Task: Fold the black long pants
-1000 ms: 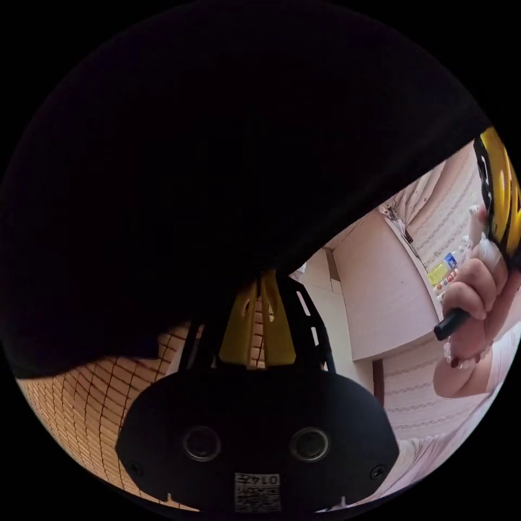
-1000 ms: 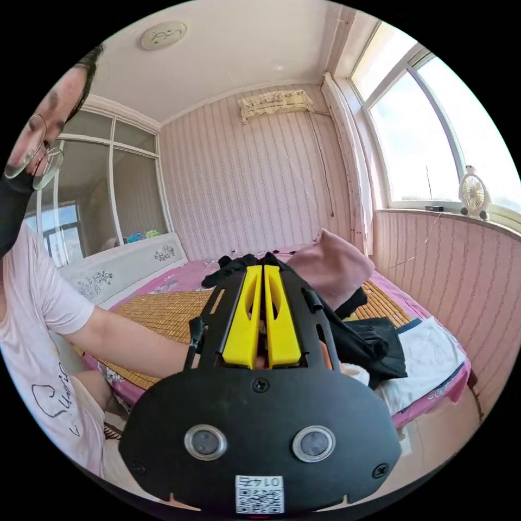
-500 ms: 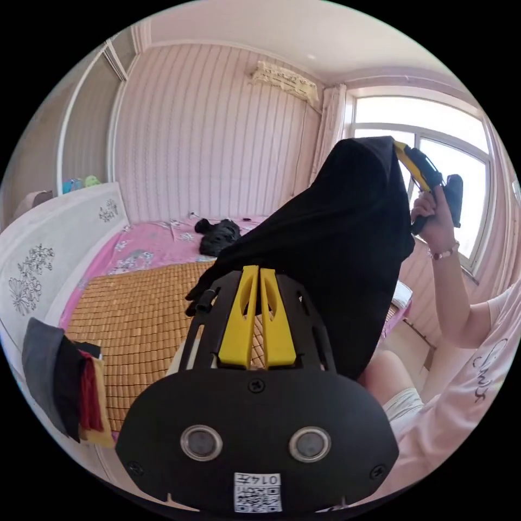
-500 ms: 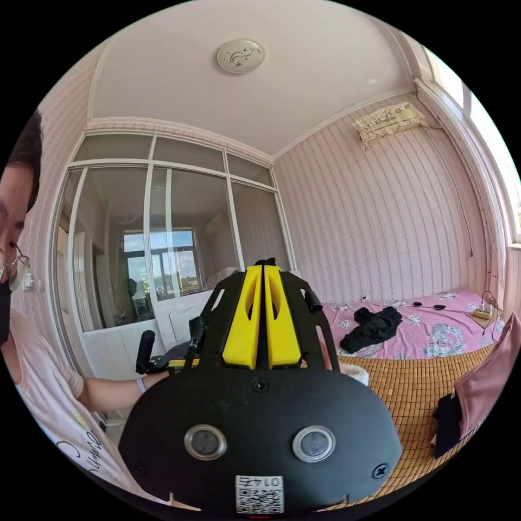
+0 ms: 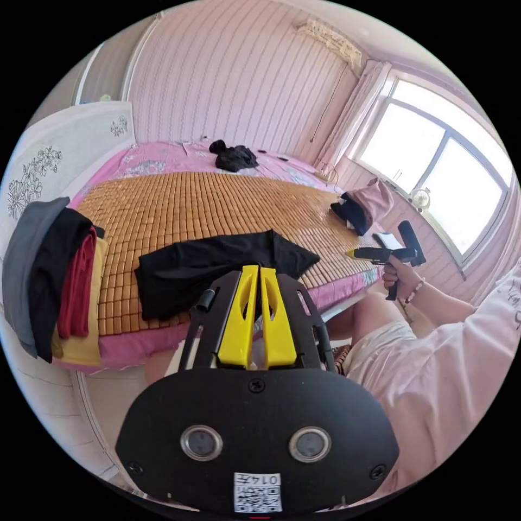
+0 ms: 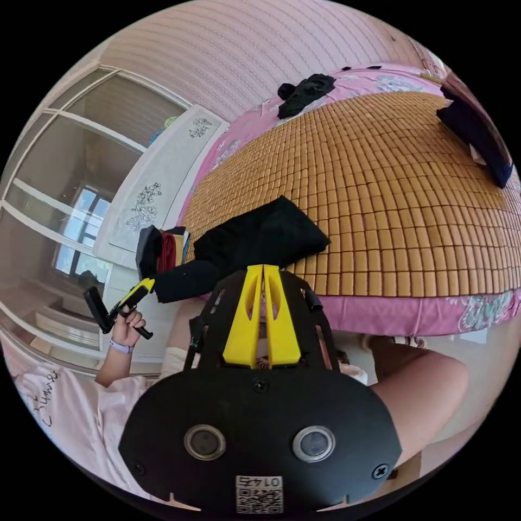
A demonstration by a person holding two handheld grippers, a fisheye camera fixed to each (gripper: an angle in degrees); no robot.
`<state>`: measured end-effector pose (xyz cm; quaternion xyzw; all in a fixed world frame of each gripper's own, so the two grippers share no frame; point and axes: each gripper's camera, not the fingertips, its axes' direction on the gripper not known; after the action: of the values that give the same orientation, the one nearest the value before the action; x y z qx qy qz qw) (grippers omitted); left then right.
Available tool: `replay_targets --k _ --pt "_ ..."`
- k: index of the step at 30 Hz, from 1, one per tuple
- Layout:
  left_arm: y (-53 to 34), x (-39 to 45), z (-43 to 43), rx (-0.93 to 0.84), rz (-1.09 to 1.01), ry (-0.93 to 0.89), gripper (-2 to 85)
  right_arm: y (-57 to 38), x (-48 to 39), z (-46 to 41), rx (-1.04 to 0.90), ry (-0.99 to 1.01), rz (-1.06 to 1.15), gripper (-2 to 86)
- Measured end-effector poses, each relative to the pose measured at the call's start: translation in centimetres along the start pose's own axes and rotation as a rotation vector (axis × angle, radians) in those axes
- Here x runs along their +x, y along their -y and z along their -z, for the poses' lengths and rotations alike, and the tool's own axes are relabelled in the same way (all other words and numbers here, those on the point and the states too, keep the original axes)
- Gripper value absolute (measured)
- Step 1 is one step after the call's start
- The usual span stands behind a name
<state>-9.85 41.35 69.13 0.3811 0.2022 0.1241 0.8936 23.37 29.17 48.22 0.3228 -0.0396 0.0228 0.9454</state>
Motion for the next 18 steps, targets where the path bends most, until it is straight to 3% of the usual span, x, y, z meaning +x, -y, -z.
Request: replay_targets --k 6,10,12,14,16,18 --pt "-1.7 -1.6 -0.5 -0.099 -0.046 -0.138 -1.0 4.6 -8.6 -10.4 -0.281 0.009 0.305 8.9" --pt "-2.3 -3.6 1.4 -0.127 -0.029 -0.192 -1.0 6.7 -14.1 -17.8 -0.421 -0.185 0.593 12.8" --pt "-2.9 -4.9 3.0 -0.113 -0.002 -0.186 -0.9 6.6 -16.0 -23.4 -0.584 -0.217 0.684 14.1" --pt "-3.6 -6.4 4.6 -0.106 0.041 -0.153 -0.8 6.0 -16.3 -27.3 -0.703 -0.288 0.716 11.3" --pt "-4.4 -8.4 6.8 -0.09 0.102 -0.111 -0.5 5.7 -16.8 -28.1 -0.573 -0.462 0.777 4.6" --pt "-4.9 -9.8 8.4 -0.059 0.143 -0.087 0.3 5.9 -17.0 -28.7 -0.552 -0.505 0.827 0.6"
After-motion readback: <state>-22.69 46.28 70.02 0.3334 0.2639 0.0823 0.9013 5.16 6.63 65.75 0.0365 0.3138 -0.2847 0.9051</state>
